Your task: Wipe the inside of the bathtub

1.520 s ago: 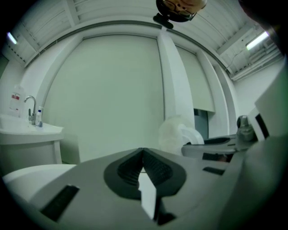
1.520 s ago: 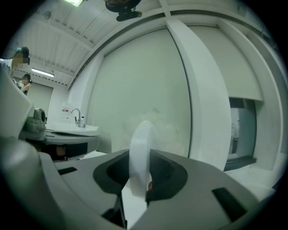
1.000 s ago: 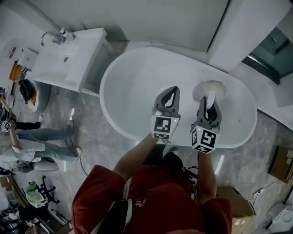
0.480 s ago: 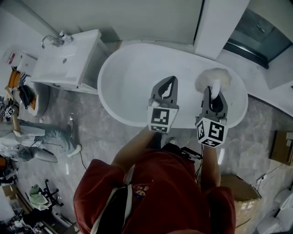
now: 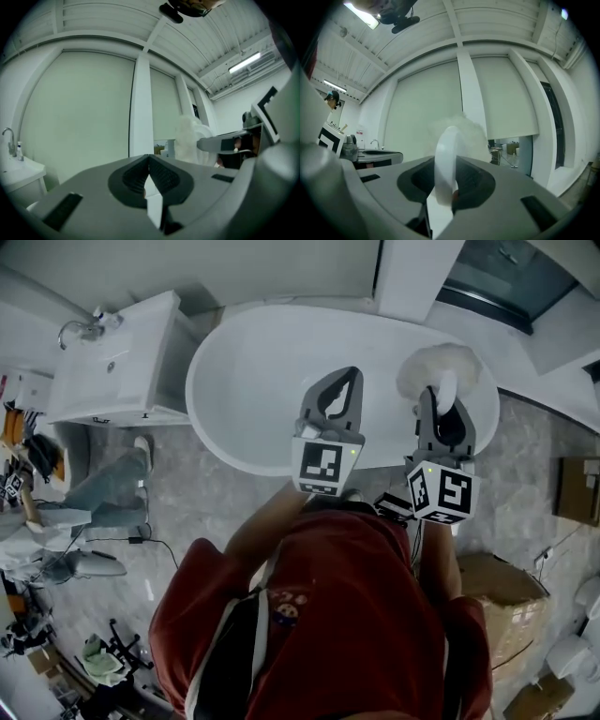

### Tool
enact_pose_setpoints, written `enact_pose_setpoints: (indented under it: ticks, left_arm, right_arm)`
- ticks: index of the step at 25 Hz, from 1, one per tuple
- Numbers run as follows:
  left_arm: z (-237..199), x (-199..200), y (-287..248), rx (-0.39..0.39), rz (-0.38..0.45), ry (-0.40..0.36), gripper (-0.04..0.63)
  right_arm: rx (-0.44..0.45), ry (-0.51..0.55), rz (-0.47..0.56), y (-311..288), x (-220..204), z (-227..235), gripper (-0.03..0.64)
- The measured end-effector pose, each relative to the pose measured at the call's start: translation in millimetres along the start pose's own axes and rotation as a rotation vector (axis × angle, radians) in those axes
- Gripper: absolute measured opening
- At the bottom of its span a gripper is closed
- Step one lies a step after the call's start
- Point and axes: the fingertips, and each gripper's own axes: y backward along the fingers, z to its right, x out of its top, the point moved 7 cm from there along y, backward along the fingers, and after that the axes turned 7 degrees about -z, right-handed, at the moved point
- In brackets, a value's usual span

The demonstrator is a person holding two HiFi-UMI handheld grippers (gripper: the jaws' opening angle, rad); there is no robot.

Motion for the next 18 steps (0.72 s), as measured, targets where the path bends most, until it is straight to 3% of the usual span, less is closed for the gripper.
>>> enact_pose_setpoints:
  ticks: [10,18]
  left_arm:
    - [-48,-1,-1,0.003,0.043,-0.022,0.015]
    - [-31,5,8,-0.003,0.063,-0.025,0.015]
  right_arm:
    - [-0.009,0.025,0.032,-31,8,-40,0.097]
    - [-0.003,0.026,0.042,-20,7,-35,0.097]
